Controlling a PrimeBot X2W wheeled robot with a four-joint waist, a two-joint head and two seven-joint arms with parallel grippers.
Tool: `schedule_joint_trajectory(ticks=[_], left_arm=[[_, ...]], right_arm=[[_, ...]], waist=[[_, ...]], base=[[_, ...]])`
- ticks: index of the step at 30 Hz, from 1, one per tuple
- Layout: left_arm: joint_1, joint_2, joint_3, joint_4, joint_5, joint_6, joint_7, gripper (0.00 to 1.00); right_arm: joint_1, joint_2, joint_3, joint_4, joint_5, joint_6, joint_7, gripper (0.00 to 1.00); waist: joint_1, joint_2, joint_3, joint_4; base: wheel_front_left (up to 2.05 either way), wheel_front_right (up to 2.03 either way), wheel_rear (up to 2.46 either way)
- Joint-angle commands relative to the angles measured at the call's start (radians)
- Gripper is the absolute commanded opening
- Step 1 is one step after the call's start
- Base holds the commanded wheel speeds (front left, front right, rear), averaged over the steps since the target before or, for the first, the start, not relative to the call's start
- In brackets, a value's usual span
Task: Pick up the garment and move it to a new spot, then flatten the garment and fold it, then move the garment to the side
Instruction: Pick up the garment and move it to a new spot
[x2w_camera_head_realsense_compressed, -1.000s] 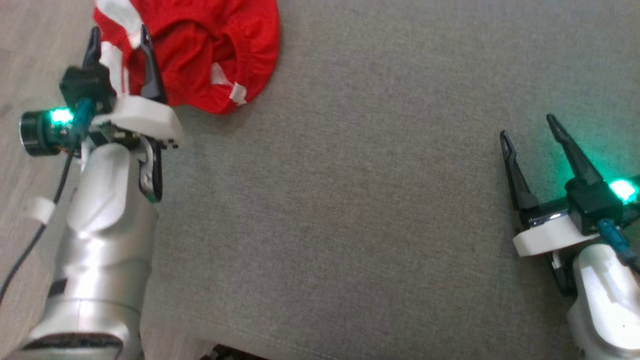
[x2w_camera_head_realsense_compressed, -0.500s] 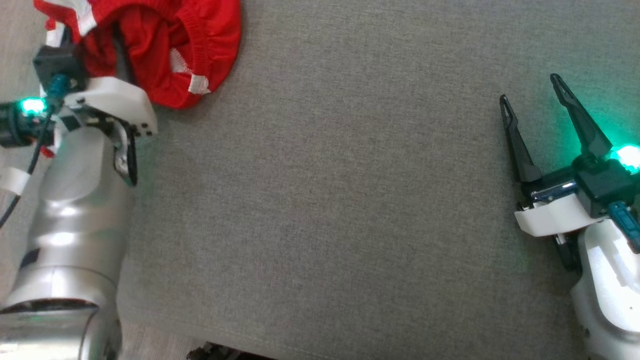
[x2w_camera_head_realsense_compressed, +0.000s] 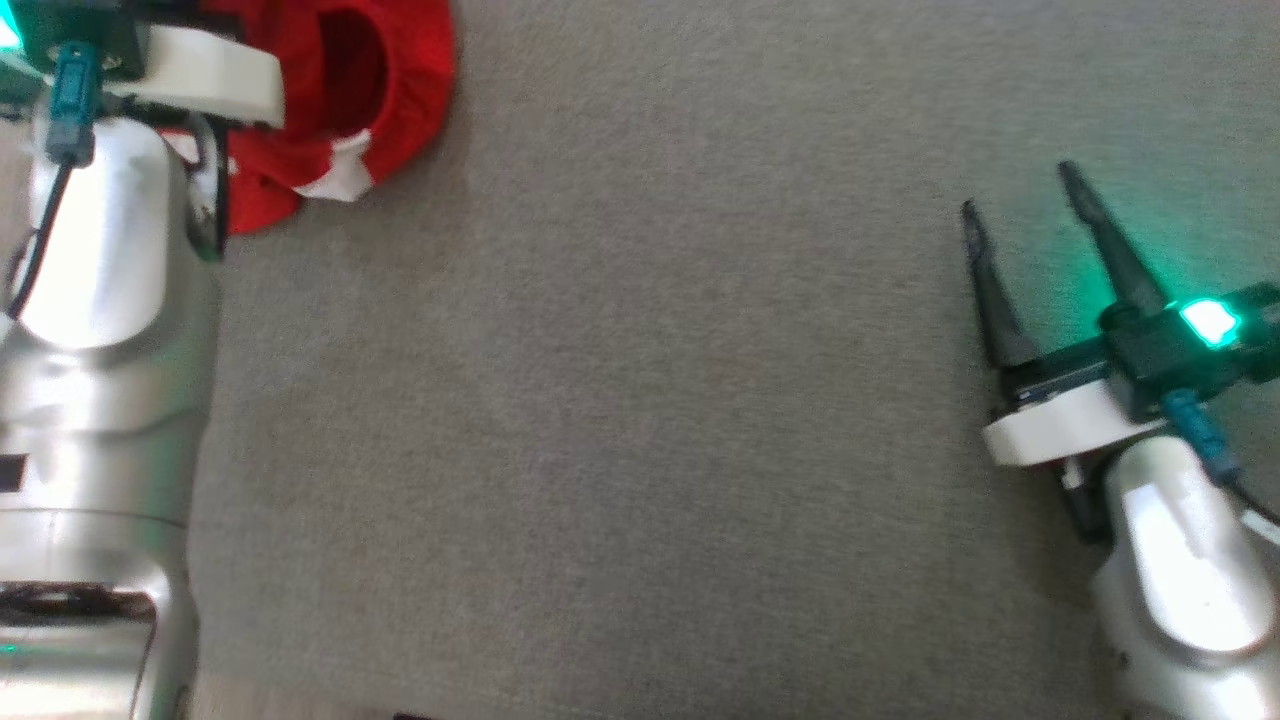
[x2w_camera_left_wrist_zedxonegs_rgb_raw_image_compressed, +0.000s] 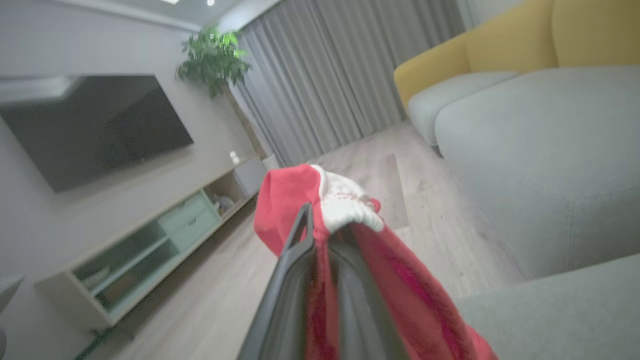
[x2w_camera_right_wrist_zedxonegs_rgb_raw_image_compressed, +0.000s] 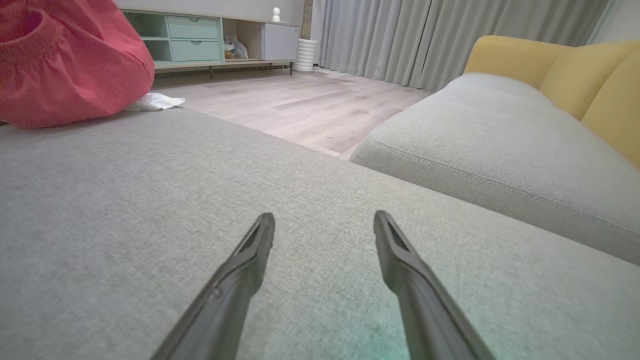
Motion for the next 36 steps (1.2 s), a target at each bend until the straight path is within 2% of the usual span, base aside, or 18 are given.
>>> schedule_joint_trajectory(ticks=[1,9,13,14,17,22,28,35,36], left_arm=[[-0.021,0.075,-0.001,-0.081,0.021,-0.012,-0.005,0.0],[-0.089,0.108,-0.08,-0.217,0.031,-0.132,0.004,0.0],[-0.117,0.104,-0.116,-0.258,0.023,-0.17,0.046,0.0],[-0.117,0.104,-0.116,-0.258,0.023,-0.17,0.046,0.0],[-0.124,0.09,-0.144,-0.287,0.002,-0.192,0.086,0.0],[-0.109,0.05,-0.175,-0.317,-0.047,-0.205,0.132,0.0],[-0.036,0.001,-0.217,-0.286,-0.083,-0.209,0.138,0.0],[0.116,-0.027,-0.261,-0.149,-0.125,-0.211,0.084,0.01],[0.144,-0.032,-0.264,-0.125,-0.129,-0.207,0.068,0.49]], right_arm=[[0.025,0.033,0.03,-0.001,0.007,0.007,0.005,1.0],[0.045,0.118,0.025,0.015,0.047,0.007,0.005,1.0],[0.069,0.133,0.013,0.019,0.069,0.007,0.005,1.0],[0.069,0.133,0.013,0.019,0.069,0.007,0.005,1.0],[0.087,0.135,0.013,0.012,0.103,0.007,0.005,1.0],[0.117,0.136,0.023,-0.002,0.16,0.007,0.005,1.0],[0.127,0.136,0.028,-0.009,0.188,0.007,0.005,1.0],[0.114,0.136,0.031,-0.015,0.208,0.007,0.005,1.0],[0.112,0.136,0.032,-0.013,0.21,0.007,0.005,1.0]], waist=[[-0.0003,0.0,-0.066,-0.062],[-0.0003,0.0,-0.222,-0.27],[-0.0003,0.0,-0.286,-0.39],[-0.0003,0.0,-0.286,-0.39],[-0.0003,0.0,-0.322,-0.479],[-0.0003,0.0,-0.348,-0.602],[-0.0003,0.0,-0.321,-0.669],[-0.0003,0.0,-0.265,-0.663],[-0.0003,0.0,-0.259,-0.657]], base=[[0.0,0.0,0.0],[0.0,0.0,0.0],[0.0,0.0,0.0],[0.0,0.0,0.0],[0.0,0.0,0.0],[0.0,0.0,0.0],[0.0,0.0,0.0],[0.0,0.0,0.0],[0.0,0.0,0.0]])
